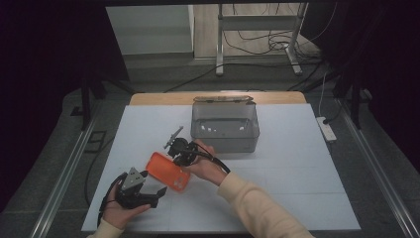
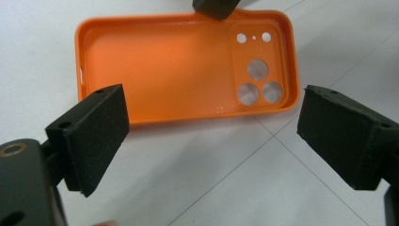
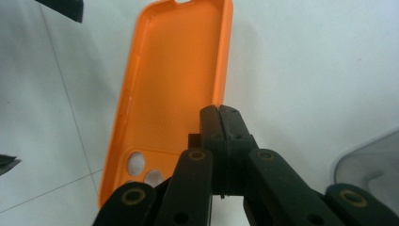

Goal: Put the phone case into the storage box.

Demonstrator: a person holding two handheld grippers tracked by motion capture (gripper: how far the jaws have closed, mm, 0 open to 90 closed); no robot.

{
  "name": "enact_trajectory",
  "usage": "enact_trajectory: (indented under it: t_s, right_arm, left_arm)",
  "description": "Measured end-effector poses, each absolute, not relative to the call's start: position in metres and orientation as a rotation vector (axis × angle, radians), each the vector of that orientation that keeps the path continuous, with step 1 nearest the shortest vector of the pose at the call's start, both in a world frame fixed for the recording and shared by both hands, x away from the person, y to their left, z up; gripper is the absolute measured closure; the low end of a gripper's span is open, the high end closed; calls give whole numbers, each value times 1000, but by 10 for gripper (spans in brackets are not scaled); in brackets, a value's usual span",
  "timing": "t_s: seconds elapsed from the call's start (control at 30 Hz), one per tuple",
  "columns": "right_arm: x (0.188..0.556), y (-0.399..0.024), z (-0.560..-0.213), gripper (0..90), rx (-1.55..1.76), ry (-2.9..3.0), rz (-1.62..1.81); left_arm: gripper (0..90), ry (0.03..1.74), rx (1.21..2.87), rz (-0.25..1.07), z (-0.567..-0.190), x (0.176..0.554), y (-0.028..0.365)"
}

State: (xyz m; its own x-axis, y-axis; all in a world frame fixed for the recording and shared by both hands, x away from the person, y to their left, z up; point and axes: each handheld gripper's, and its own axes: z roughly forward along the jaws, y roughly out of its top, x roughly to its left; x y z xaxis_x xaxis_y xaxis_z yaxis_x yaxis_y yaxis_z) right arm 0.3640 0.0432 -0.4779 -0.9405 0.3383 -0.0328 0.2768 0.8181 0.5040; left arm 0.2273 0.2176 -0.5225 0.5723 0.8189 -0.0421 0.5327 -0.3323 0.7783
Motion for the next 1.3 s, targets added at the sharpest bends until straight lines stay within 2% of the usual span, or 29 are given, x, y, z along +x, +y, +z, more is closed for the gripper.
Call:
enact_trajectory:
  t_s: [1.3]
  right_arm:
    - [346, 18, -429, 897, 428, 2780, 909]
  left_arm:
    - [99, 1070, 2013, 476, -519, 225, 215]
